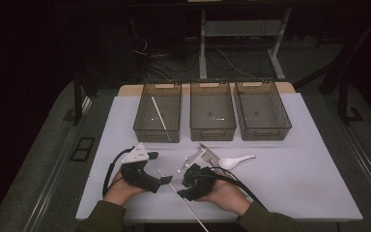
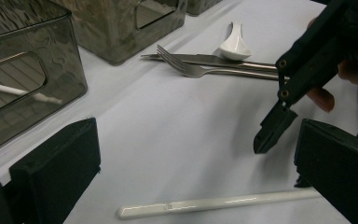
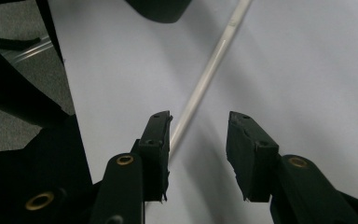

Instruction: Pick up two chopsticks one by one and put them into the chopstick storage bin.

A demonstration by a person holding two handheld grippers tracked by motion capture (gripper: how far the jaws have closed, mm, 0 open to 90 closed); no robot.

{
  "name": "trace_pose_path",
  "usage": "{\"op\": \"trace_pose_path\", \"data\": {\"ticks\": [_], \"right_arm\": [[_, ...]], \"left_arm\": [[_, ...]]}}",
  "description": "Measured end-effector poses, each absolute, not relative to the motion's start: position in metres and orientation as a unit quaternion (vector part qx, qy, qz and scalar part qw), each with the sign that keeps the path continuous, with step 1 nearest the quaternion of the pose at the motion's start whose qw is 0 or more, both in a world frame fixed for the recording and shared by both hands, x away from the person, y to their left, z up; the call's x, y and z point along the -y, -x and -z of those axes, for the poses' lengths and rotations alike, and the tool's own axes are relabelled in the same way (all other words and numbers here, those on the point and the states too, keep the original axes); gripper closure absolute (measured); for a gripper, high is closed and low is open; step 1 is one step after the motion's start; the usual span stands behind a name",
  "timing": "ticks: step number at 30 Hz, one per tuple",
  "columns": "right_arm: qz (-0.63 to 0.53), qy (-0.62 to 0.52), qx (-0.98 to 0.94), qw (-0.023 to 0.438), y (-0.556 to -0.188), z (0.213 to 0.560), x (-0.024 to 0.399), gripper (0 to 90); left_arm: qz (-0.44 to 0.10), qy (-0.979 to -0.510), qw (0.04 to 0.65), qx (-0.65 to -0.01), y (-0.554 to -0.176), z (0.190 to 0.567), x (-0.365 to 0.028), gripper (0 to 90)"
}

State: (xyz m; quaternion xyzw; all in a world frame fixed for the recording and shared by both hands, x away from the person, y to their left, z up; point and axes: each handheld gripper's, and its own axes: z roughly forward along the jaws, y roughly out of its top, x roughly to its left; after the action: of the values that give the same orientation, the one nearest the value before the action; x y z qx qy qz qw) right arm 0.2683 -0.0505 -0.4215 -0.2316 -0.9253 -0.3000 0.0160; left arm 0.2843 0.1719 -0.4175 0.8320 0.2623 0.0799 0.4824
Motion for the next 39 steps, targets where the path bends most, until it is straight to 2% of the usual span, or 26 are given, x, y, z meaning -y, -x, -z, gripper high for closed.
{"op": "trace_pose_path", "data": {"ticks": [9, 16, 24, 29, 34, 39], "right_arm": [[0.286, 0.217, 0.933, 0.013, -0.263, 0.43, 0.043, 59.9], [0.267, 0.206, 0.941, -0.01, -0.266, 0.43, 0.045, 67.7], [0.257, 0.22, 0.941, -0.013, -0.272, 0.429, 0.05, 75.7], [0.251, 0.228, 0.941, -0.006, -0.276, 0.429, 0.049, 76.9], [0.227, 0.233, 0.945, -0.024, -0.277, 0.426, 0.046, 80.1], [0.218, 0.244, 0.945, -0.023, -0.282, 0.425, 0.047, 82.0]], "left_arm": [[-0.078, -0.831, 0.484, -0.264, -0.284, 0.418, -0.171, 0.0], [-0.078, -0.831, 0.484, -0.263, -0.284, 0.418, -0.172, 0.0], [-0.077, -0.832, 0.483, -0.262, -0.284, 0.417, -0.171, 0.0], [-0.077, -0.831, 0.484, -0.262, -0.284, 0.417, -0.171, 0.0], [-0.076, -0.828, 0.487, -0.267, -0.283, 0.417, -0.17, 0.0], [-0.077, -0.829, 0.487, -0.264, -0.283, 0.417, -0.171, 0.0]]}}
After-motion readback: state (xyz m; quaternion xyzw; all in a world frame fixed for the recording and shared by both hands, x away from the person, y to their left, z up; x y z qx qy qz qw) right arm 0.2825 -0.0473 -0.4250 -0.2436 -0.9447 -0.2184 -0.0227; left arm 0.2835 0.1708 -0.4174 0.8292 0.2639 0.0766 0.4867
